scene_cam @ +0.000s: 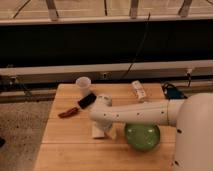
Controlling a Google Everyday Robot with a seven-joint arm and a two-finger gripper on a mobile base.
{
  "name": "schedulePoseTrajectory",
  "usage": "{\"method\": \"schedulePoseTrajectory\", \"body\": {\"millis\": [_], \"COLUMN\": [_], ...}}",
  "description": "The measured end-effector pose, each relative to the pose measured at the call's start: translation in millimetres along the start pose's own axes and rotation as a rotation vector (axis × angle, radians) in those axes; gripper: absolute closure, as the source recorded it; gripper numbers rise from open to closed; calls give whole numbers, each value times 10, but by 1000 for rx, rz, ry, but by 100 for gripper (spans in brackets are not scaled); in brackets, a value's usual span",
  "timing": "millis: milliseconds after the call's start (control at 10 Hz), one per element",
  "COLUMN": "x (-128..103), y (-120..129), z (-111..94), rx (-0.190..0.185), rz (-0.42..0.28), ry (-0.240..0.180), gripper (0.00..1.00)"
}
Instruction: Place the white sponge in the ceramic bowl
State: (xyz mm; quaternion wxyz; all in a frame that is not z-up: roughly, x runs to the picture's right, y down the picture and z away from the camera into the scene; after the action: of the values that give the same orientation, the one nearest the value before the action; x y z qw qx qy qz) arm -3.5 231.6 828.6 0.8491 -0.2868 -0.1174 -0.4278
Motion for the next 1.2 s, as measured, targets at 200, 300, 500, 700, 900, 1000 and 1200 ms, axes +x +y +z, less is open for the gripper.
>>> {"method": "schedulePoseTrajectory", "body": {"millis": [200, 300, 500, 700, 900, 1000, 1200], "x": [7, 8, 14, 18, 30, 30, 8], "y": [5, 6, -3, -22, -30, -8, 31], "z": [1, 1, -6, -32, -59, -63, -50], "rx": [-3, -3, 0, 3, 5, 0, -7], "rz": [0, 0, -1, 1, 6, 5, 0], "ry": [-4, -4, -1, -1, -2, -2, -3], "gripper": [34, 39, 39, 45, 63, 73, 94]}}
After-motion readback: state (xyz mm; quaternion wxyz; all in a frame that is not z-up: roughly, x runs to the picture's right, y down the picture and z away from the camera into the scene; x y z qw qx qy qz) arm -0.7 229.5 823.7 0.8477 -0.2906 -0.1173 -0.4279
